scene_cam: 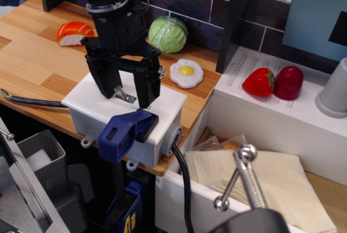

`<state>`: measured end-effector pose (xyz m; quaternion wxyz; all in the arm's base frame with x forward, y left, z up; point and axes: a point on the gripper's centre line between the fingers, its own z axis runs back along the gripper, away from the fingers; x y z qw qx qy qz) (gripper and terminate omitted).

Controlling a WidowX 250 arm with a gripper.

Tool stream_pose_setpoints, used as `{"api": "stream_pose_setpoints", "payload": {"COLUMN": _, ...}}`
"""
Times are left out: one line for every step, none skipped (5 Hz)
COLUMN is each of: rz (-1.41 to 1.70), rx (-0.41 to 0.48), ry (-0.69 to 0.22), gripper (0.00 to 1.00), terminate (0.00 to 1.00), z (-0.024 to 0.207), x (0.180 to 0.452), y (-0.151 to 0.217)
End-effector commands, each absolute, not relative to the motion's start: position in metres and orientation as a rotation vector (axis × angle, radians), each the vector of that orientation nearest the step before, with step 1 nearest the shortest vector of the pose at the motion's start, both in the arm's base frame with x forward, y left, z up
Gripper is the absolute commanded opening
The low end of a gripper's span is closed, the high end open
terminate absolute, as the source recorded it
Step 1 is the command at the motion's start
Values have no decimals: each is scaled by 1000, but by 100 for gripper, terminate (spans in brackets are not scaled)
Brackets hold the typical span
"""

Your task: Move light switch to the right

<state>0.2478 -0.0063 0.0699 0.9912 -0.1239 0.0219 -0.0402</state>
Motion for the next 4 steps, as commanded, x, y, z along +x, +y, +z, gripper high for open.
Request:
{"api": "stream_pose_setpoints", "payload": {"rz": -64, "rx": -319, "ry": 8, "gripper": 100, "terminate": 0, "z": 74, "x": 254, "y": -37}}
{"api": "stream_pose_setpoints", "payload": {"rz": -65, "rx": -325, "ry": 5, "gripper": 100, "terminate": 0, "z": 72, "x": 252, "y": -45}}
{"api": "stream_pose_setpoints", "payload": {"rz": -81, "rx": -314, "ry": 25, "gripper": 100, "terminate": 0, "z": 73, "x": 252, "y": -46}}
{"api": "stream_pose_setpoints", "payload": {"rz": -78, "rx": -305, "ry": 9, "gripper": 100, "terminate": 100, "z": 78, "x": 257, "y": -42}}
